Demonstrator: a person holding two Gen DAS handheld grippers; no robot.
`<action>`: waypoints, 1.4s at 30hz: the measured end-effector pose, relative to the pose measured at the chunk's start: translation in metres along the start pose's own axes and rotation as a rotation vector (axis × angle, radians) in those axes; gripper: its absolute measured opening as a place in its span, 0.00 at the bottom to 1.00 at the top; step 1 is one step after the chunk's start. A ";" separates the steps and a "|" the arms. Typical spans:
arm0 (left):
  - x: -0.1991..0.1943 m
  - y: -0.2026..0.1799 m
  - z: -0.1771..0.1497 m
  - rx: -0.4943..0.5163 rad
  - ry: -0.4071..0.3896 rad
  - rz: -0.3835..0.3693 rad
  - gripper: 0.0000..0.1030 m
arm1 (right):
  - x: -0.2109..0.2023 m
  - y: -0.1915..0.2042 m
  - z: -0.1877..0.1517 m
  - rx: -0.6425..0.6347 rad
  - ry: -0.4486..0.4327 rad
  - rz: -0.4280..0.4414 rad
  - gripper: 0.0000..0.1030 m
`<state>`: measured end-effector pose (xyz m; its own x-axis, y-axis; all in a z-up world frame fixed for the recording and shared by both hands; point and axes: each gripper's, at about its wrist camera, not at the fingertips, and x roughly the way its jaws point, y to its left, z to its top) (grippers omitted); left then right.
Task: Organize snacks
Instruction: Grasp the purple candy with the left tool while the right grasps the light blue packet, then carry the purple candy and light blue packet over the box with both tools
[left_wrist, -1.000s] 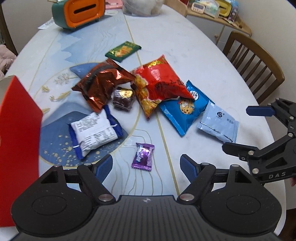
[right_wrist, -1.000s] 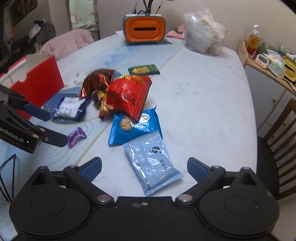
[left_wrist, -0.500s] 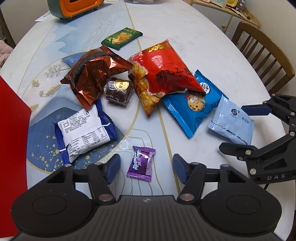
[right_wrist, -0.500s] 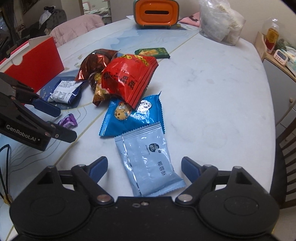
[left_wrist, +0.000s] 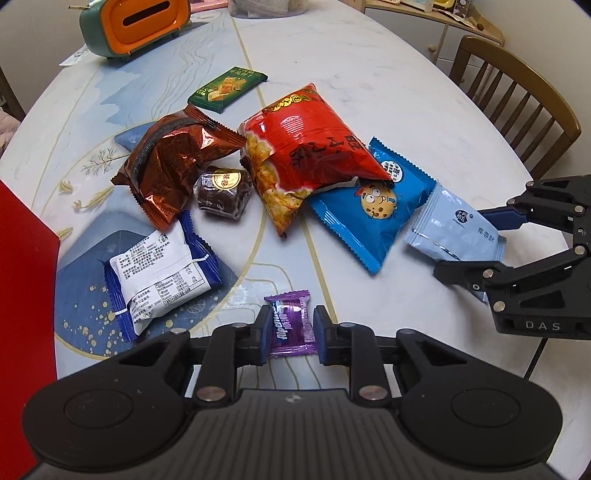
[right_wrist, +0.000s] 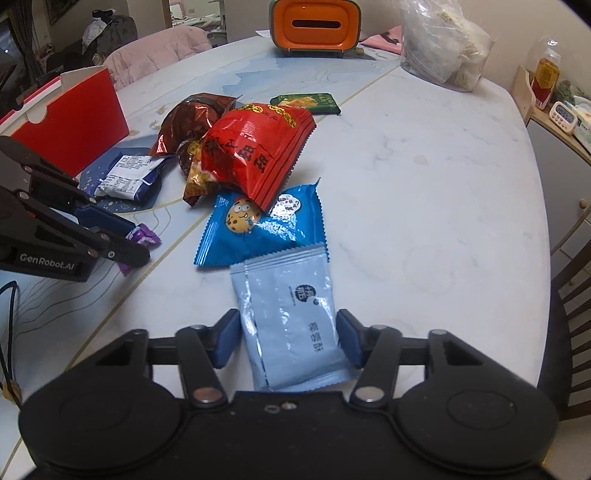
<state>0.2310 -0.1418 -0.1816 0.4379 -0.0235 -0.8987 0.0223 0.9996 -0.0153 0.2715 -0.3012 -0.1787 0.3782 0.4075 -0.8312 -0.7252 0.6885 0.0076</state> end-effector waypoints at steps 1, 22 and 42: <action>0.000 0.000 -0.001 -0.001 -0.002 0.002 0.21 | -0.001 0.001 0.000 -0.002 -0.002 -0.005 0.47; -0.062 0.019 -0.020 -0.093 -0.070 -0.031 0.21 | -0.055 0.038 -0.002 0.109 -0.069 -0.018 0.44; -0.159 0.107 -0.059 -0.188 -0.168 -0.002 0.21 | -0.101 0.143 0.055 0.080 -0.144 0.025 0.44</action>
<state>0.1108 -0.0307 -0.0659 0.5812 -0.0114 -0.8137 -0.1378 0.9841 -0.1122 0.1614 -0.2104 -0.0632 0.4435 0.5030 -0.7418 -0.6894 0.7203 0.0763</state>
